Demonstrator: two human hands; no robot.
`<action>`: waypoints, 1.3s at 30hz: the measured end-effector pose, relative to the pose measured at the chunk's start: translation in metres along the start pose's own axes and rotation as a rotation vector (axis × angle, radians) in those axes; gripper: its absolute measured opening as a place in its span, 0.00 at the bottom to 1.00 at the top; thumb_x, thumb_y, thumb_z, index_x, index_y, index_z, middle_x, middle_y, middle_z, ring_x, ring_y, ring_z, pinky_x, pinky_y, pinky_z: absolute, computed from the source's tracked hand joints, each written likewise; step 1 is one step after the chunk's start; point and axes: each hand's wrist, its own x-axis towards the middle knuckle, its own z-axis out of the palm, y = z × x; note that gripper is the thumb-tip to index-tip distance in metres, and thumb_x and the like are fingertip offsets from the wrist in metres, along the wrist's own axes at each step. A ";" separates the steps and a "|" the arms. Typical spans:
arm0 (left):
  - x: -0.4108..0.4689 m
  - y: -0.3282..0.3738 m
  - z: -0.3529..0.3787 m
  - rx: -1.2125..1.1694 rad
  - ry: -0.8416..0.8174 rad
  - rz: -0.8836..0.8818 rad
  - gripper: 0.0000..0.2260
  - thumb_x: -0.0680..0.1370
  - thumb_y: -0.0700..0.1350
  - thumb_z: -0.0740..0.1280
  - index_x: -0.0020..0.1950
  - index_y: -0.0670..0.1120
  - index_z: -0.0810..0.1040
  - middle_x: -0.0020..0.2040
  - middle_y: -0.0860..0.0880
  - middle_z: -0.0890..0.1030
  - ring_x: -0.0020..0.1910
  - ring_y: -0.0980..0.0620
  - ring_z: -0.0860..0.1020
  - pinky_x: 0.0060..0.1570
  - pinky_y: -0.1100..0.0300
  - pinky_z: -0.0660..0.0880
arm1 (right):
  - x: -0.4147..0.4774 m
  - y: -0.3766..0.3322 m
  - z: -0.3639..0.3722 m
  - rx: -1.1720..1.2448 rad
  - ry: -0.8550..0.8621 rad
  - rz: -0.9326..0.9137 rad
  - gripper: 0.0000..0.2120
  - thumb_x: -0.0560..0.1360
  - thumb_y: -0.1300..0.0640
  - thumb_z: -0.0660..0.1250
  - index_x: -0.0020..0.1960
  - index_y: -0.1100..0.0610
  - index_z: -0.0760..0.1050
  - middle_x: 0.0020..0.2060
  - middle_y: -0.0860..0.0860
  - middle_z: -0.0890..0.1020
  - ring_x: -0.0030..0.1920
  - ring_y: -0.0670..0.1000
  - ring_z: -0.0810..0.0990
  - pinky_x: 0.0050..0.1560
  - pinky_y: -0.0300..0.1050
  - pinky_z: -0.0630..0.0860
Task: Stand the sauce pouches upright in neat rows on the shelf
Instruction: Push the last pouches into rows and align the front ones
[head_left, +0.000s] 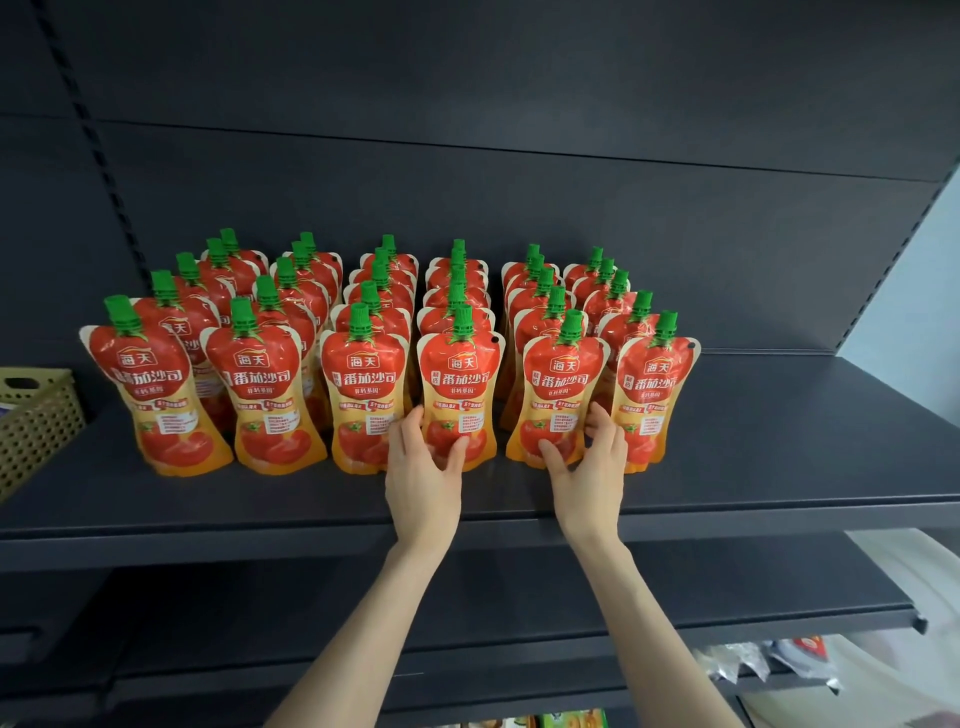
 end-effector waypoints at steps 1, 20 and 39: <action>-0.001 0.000 -0.001 -0.001 0.000 0.005 0.25 0.72 0.52 0.70 0.64 0.45 0.68 0.62 0.45 0.72 0.54 0.44 0.78 0.46 0.45 0.80 | 0.000 0.000 -0.002 0.009 0.006 -0.007 0.30 0.73 0.53 0.70 0.70 0.57 0.61 0.65 0.54 0.69 0.66 0.53 0.68 0.58 0.46 0.71; -0.037 0.066 0.061 -0.130 -0.138 0.072 0.32 0.75 0.49 0.68 0.74 0.44 0.57 0.71 0.46 0.66 0.71 0.50 0.63 0.63 0.62 0.62 | 0.044 0.047 -0.063 0.274 -0.126 0.132 0.32 0.72 0.54 0.72 0.70 0.52 0.60 0.59 0.46 0.75 0.58 0.48 0.76 0.56 0.43 0.75; -0.028 0.064 0.073 -0.104 -0.078 0.027 0.25 0.74 0.48 0.70 0.68 0.44 0.66 0.64 0.47 0.72 0.65 0.51 0.70 0.56 0.65 0.66 | 0.051 0.052 -0.058 0.280 -0.117 0.109 0.30 0.72 0.53 0.71 0.69 0.53 0.60 0.60 0.47 0.75 0.57 0.46 0.75 0.59 0.47 0.76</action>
